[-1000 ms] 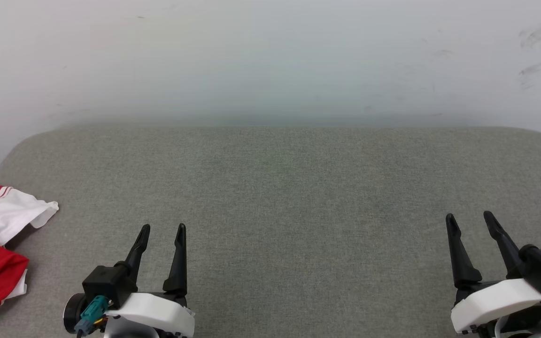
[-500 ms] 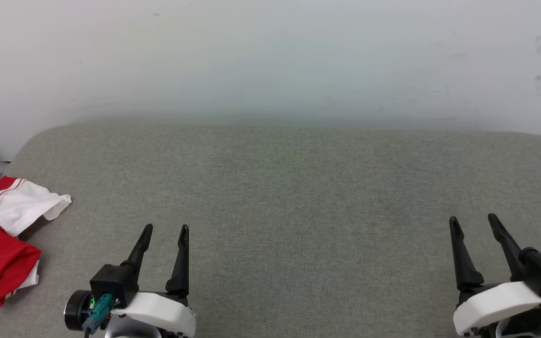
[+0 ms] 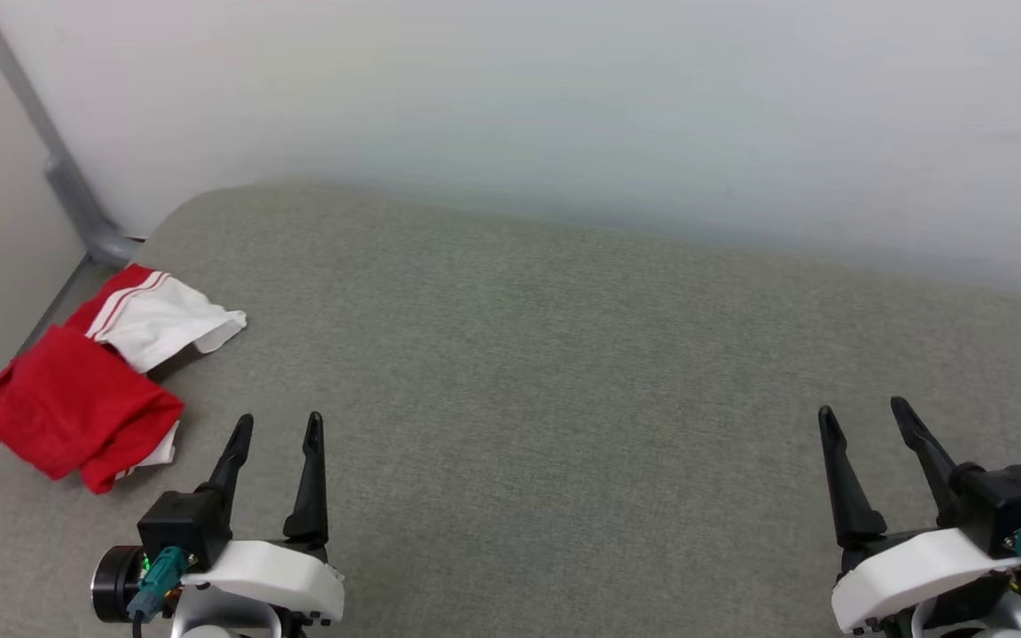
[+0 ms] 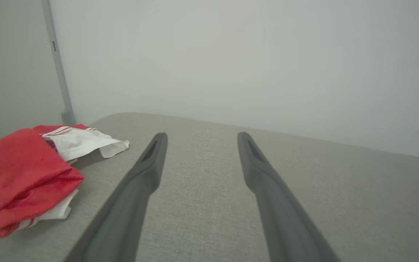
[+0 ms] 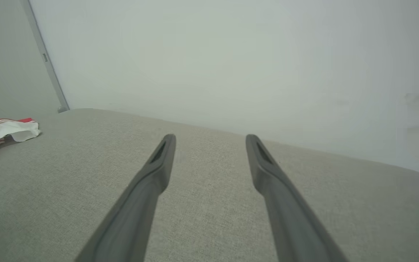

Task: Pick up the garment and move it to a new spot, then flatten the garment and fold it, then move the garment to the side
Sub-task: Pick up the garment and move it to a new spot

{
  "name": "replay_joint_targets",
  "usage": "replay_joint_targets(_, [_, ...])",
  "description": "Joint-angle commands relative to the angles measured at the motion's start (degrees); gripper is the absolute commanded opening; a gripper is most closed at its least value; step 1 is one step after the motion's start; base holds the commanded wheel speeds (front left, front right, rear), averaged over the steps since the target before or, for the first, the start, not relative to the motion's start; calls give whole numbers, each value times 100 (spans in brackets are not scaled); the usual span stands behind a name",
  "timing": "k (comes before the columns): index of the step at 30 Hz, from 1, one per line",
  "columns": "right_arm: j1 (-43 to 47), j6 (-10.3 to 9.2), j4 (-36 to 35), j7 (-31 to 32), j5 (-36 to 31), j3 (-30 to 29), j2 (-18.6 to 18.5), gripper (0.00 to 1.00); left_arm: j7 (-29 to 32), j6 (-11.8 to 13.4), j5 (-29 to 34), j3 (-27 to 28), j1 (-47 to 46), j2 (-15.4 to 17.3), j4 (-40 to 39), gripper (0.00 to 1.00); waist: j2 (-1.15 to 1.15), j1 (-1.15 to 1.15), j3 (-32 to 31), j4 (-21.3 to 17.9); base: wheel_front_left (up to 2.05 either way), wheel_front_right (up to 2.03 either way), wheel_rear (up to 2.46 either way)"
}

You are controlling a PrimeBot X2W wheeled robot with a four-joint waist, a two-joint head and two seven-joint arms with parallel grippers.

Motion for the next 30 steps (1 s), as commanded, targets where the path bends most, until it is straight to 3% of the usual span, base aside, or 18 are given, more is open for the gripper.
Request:
replay_joint_targets(1, [-53, -3, -11, 17, -35, 38, 15, 100, -15, 23, 39, 56, -57, -3, 14, 100, 0, 0, 34, 252, 0, 0, 0])
replay_joint_targets(19, [-331, -3, 39, 13, -163, 472, 12, 100, -15, 34, 196, 596, -118, 9, -49, 100, 0, 0, 118, 1563, 0, 0, 0])
replay_joint_targets(30, [-555, -3, 122, 22, -226, 709, 11, 100, -15, 28, 214, 878, -3, 5, -170, 100, 0, 0, 212, 1805, 0, 0, 0])
